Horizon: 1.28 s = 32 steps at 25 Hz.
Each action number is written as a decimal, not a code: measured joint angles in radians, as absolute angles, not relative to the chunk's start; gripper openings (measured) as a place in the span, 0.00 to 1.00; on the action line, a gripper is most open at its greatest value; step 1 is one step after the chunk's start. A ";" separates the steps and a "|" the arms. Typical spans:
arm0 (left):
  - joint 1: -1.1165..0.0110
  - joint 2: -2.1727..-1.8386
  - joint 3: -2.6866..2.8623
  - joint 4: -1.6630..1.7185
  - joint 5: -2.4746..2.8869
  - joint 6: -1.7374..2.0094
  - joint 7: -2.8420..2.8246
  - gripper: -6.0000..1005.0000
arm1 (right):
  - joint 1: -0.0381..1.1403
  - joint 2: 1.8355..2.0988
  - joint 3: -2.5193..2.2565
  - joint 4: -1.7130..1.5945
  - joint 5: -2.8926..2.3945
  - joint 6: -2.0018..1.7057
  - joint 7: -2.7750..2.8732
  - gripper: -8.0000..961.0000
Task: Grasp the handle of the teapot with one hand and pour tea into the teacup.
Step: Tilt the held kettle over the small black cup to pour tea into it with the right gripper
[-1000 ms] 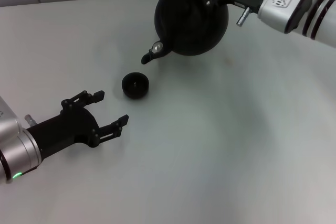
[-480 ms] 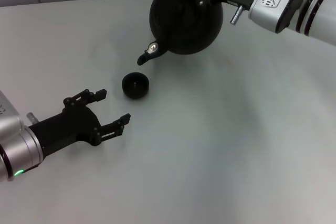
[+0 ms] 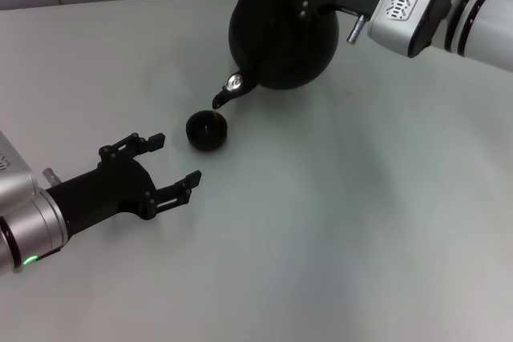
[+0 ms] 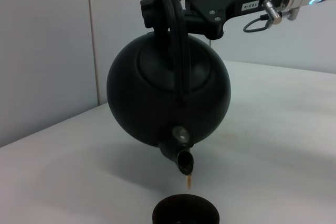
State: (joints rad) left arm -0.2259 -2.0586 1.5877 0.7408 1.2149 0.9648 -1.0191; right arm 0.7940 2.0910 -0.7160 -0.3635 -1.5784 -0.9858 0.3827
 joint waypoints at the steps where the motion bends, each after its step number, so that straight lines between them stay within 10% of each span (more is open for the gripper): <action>1: -0.226 -2.059 1.588 0.741 1.215 0.965 -1.019 0.82 | 0.797 2.091 -0.717 -0.363 -1.578 -0.986 0.383 0.10; 32: -0.224 -2.059 1.588 0.734 1.216 0.965 -1.018 0.82 | 0.817 2.092 -0.858 -0.354 -1.501 -0.927 0.375 0.09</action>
